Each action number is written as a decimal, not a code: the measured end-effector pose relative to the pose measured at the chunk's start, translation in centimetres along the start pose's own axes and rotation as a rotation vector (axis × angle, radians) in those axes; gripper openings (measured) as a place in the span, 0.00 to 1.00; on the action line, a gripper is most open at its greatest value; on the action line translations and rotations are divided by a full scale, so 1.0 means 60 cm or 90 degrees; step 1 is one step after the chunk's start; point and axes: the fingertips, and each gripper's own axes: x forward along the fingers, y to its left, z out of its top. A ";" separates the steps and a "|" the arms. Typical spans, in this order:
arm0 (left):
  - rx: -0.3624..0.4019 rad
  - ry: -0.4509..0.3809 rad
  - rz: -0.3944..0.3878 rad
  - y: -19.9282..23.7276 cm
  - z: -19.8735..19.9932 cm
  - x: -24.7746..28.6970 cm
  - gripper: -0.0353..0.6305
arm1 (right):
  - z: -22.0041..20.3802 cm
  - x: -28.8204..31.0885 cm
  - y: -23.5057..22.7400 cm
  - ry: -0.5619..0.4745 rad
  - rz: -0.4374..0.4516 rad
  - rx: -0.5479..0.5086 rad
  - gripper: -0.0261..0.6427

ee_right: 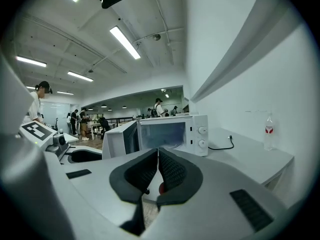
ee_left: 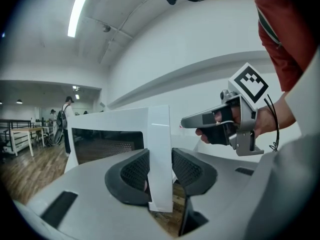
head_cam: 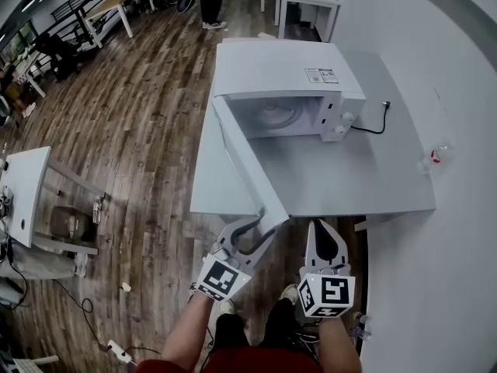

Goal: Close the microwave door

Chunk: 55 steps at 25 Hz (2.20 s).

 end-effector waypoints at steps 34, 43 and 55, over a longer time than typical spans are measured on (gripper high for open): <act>-0.063 -0.015 0.236 0.025 0.055 0.331 0.27 | 0.059 0.089 -0.336 -0.043 0.031 -0.013 0.08; -0.071 -0.024 0.269 0.060 0.067 0.401 0.26 | 0.078 0.179 -0.371 -0.040 0.045 -0.015 0.08; -0.069 -0.035 0.281 0.119 0.075 0.487 0.26 | 0.080 0.286 -0.406 -0.019 0.053 -0.017 0.08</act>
